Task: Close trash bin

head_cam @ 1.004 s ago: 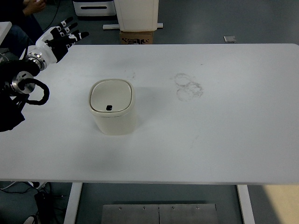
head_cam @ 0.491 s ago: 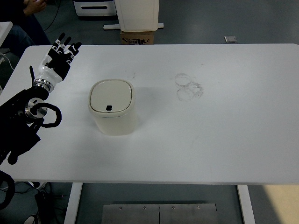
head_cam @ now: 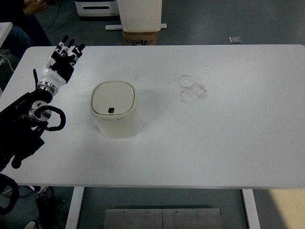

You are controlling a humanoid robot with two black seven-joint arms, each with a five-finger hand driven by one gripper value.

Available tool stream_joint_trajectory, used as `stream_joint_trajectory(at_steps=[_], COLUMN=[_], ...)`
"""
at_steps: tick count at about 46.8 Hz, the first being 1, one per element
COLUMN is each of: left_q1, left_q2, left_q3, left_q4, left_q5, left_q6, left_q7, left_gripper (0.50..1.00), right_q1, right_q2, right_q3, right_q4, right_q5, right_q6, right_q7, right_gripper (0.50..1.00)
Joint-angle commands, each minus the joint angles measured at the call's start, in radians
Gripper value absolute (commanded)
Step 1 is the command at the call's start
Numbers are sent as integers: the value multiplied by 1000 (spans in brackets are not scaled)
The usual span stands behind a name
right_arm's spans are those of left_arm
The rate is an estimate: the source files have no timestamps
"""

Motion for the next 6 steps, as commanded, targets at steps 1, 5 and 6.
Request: stream_joint_trajectory(at_steps=[1,5,6], left_q1=[1,2,2], left_q2=[2,6,6], left_q3=[0,0,0], left_q4=[0,0,0], left_q5=[1,-1,-1], left_q6=[0,0,0], left_q7=[0,0,0], left_gripper=[1000,1000,1000], right_q1=[-2,-2,-2], right_q2=[0,0,0], right_q3=[0,-3,-4], right_q4=[1,-1,-1], right_q5=[1,-2,-4], right_q6=[0,0,-1], right_q7=[0,-3,-2], right_gripper=[991,991,991])
